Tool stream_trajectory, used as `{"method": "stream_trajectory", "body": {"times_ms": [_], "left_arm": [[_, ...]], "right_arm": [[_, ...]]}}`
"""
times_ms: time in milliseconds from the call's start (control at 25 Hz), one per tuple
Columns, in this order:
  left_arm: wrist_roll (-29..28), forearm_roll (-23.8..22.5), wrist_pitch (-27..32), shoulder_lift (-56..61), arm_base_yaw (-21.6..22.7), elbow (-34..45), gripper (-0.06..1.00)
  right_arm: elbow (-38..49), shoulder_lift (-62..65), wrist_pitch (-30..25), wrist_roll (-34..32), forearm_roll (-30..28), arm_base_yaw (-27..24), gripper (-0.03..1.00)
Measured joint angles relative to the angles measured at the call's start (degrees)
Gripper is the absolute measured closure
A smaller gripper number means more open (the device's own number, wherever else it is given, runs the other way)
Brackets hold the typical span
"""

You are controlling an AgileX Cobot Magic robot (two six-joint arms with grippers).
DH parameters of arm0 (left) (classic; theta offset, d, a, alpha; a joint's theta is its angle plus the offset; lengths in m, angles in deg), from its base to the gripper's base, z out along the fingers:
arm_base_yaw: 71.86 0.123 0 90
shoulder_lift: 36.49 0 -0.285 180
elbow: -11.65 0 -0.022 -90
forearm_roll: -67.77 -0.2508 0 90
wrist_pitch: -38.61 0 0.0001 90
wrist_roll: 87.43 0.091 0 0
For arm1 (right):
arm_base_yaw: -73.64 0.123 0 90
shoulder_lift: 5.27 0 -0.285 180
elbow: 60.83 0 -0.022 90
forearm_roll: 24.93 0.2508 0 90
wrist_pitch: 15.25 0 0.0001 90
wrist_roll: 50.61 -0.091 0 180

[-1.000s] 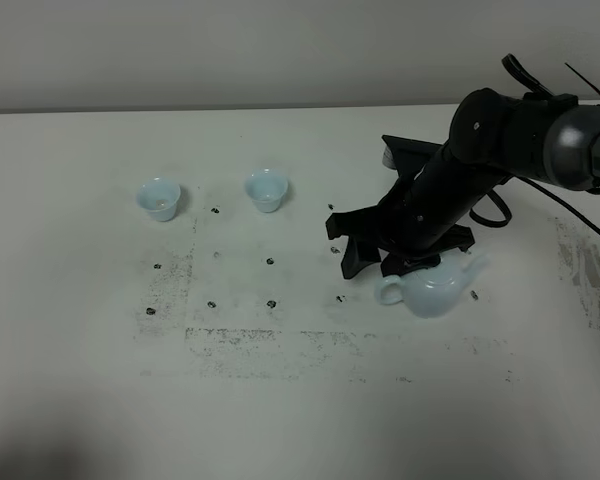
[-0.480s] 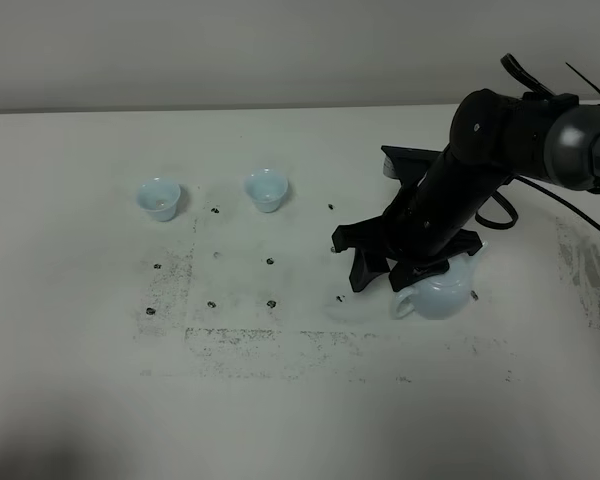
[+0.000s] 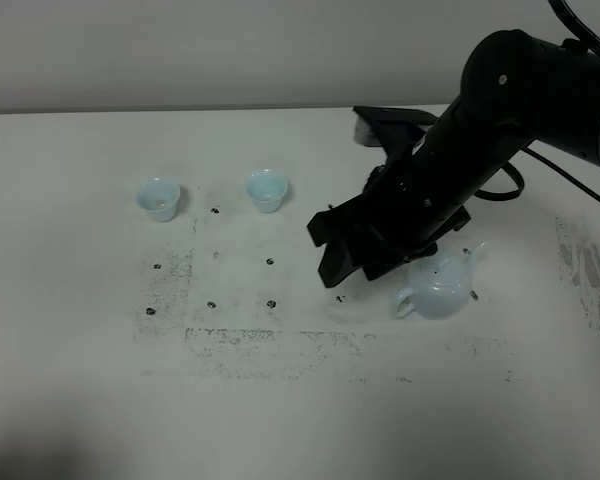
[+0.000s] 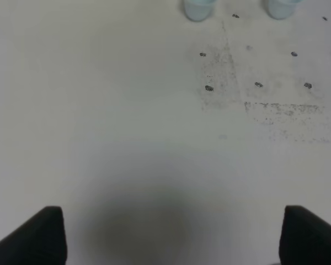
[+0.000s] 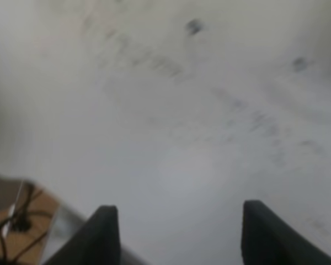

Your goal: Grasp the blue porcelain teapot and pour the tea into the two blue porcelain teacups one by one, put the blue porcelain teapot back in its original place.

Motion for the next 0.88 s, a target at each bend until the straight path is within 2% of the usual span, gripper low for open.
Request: {"method": "stream_trajectory", "body": {"times_ms": [160,240,360,480,720,880], "left_arm": [[0.0,0.0,0.0,0.0,0.0,0.0,0.20],[0.0,0.0,0.0,0.0,0.0,0.0,0.20],[0.0,0.0,0.0,0.0,0.0,0.0,0.20],[0.0,0.0,0.0,0.0,0.0,0.0,0.20],[0.0,0.0,0.0,0.0,0.0,0.0,0.20],[0.0,0.0,0.0,0.0,0.0,0.0,0.20]], "right_arm": [[0.1,1.5,0.3,-2.2,-1.9,3.4,0.50],[1.8,1.5,4.1,-5.5,-4.6,3.9,0.51],[7.5,1.5,16.2,-12.3,-7.6,4.1,0.54],[13.3,1.4,26.3,-17.5,-7.3,4.1,0.58],[14.7,1.1,32.8,-22.7,-6.4,2.5,0.63],[14.7,-0.6,32.6,-24.3,-6.7,0.0,0.64]]}}
